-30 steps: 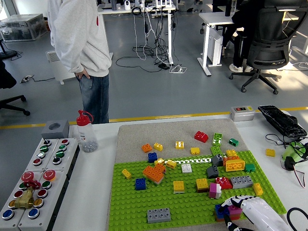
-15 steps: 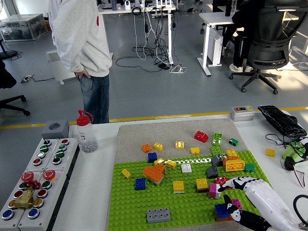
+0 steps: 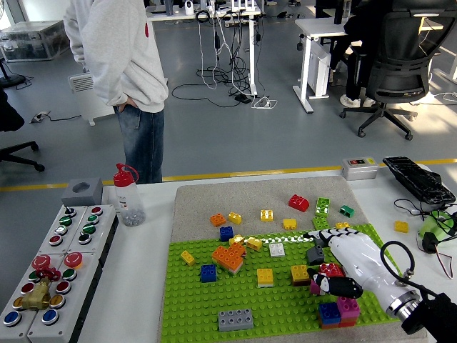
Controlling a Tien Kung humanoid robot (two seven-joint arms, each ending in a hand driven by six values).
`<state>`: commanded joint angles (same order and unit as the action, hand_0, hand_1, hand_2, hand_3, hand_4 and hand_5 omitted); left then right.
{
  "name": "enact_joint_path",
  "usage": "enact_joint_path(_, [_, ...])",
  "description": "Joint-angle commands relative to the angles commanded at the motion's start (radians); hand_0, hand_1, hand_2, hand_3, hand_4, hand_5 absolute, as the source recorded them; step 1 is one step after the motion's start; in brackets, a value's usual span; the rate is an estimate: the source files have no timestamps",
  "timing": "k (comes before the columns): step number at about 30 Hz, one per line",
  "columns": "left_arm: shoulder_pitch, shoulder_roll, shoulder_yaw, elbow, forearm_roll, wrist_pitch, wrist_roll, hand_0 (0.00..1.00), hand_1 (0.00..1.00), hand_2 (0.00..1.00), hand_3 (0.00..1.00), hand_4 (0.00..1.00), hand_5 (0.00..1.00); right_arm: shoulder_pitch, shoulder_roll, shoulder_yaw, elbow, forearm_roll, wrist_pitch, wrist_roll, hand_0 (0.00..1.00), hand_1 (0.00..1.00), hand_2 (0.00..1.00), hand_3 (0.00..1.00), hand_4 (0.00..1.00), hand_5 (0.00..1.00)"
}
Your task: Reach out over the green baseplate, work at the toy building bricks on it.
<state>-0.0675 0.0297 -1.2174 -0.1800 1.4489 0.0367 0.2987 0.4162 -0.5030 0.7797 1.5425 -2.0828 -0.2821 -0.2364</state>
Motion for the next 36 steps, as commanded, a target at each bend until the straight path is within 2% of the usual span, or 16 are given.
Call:
enact_joint_path(2, [0.001, 0.000, 0.001, 0.000, 0.000, -0.001, 0.001, 0.691, 0.692, 0.663, 0.618, 0.360, 0.998, 0.046, 0.014, -0.022, -0.025, -0.001, 0.027, -0.033, 0.761, 0.785, 0.828, 0.851, 0.734, 0.293])
enact_joint_path(3, [0.001, 0.000, 0.002, 0.000, -0.001, -0.001, 0.001, 0.690, 0.692, 0.663, 0.619, 0.360, 0.998, 0.065, 0.019, -0.031, -0.035, 0.001, 0.037, -0.042, 0.614, 0.724, 0.804, 0.839, 0.751, 0.287])
enact_joint_path(8, [-0.001, 0.001, 0.005, 0.000, -0.004, -0.002, 0.001, 0.690, 0.692, 0.663, 0.619, 0.360, 0.998, 0.162, 0.043, -0.078, -0.082, 0.008, 0.093, -0.075, 0.614, 0.724, 0.804, 0.839, 0.751, 0.287])
enact_joint_path(9, [-0.002, 0.001, 0.006, 0.000, -0.005, -0.002, 0.001, 0.691, 0.692, 0.663, 0.619, 0.359, 0.998, 0.176, 0.046, -0.085, -0.087, 0.009, 0.104, -0.079, 0.517, 0.648, 0.738, 0.771, 0.760, 0.280])
enact_joint_path(14, [-0.005, 0.002, 0.008, 0.000, -0.008, -0.003, 0.000, 0.691, 0.692, 0.663, 0.619, 0.359, 0.998, 0.238, 0.054, -0.125, -0.098, 0.006, 0.183, -0.114, 0.517, 0.648, 0.738, 0.771, 0.760, 0.280])
enact_joint_path(15, [-0.006, 0.002, 0.009, 0.000, -0.009, -0.002, 0.000, 0.691, 0.692, 0.663, 0.619, 0.361, 0.998, 0.250, 0.052, -0.136, -0.096, 0.006, 0.202, -0.123, 0.457, 0.592, 0.673, 0.726, 0.756, 0.285])
enact_joint_path(20, [-0.009, 0.003, 0.010, 0.000, -0.012, -0.003, -0.001, 0.691, 0.692, 0.663, 0.619, 0.361, 0.998, 0.297, 0.043, -0.185, -0.084, 0.009, 0.267, -0.143, 0.457, 0.592, 0.673, 0.726, 0.756, 0.285])
enact_joint_path(21, [-0.010, 0.004, 0.011, 0.000, -0.013, -0.003, 0.000, 0.691, 0.692, 0.661, 0.619, 0.361, 0.998, 0.305, 0.042, -0.194, -0.082, 0.009, 0.274, -0.145, 0.400, 0.485, 0.526, 0.677, 0.754, 0.313])
enact_joint_path(26, [-0.011, 0.005, 0.011, 0.000, -0.014, -0.004, 0.001, 0.691, 0.692, 0.661, 0.619, 0.361, 0.998, 0.333, 0.044, -0.228, -0.084, 0.009, 0.289, -0.148, 0.400, 0.485, 0.526, 0.677, 0.754, 0.313])
enact_joint_path(27, [-0.011, 0.005, 0.012, 0.000, -0.014, -0.004, 0.001, 0.691, 0.692, 0.659, 0.619, 0.361, 0.998, 0.336, 0.044, -0.232, -0.084, 0.010, 0.291, -0.148, 0.384, 0.282, 0.333, 0.650, 0.768, 0.357])
enact_joint_path(32, [-0.012, 0.006, 0.013, 0.000, -0.016, -0.005, 0.001, 0.691, 0.692, 0.659, 0.619, 0.361, 0.998, 0.348, 0.046, -0.246, -0.089, 0.021, 0.320, -0.162, 0.384, 0.282, 0.333, 0.650, 0.768, 0.357])
enact_joint_path(33, [-0.012, 0.006, 0.013, 0.000, -0.016, -0.005, 0.001, 0.691, 0.691, 0.657, 0.619, 0.361, 0.998, 0.350, 0.047, -0.249, -0.091, 0.024, 0.329, -0.168, 0.337, 0.187, 0.241, 0.659, 0.788, 0.394])
enact_joint_path(36, [-0.012, 0.007, 0.014, 0.000, -0.017, -0.005, 0.001, 0.691, 0.691, 0.657, 0.619, 0.361, 0.998, 0.354, 0.049, -0.255, -0.095, 0.030, 0.344, -0.178, 0.337, 0.187, 0.241, 0.659, 0.788, 0.394])
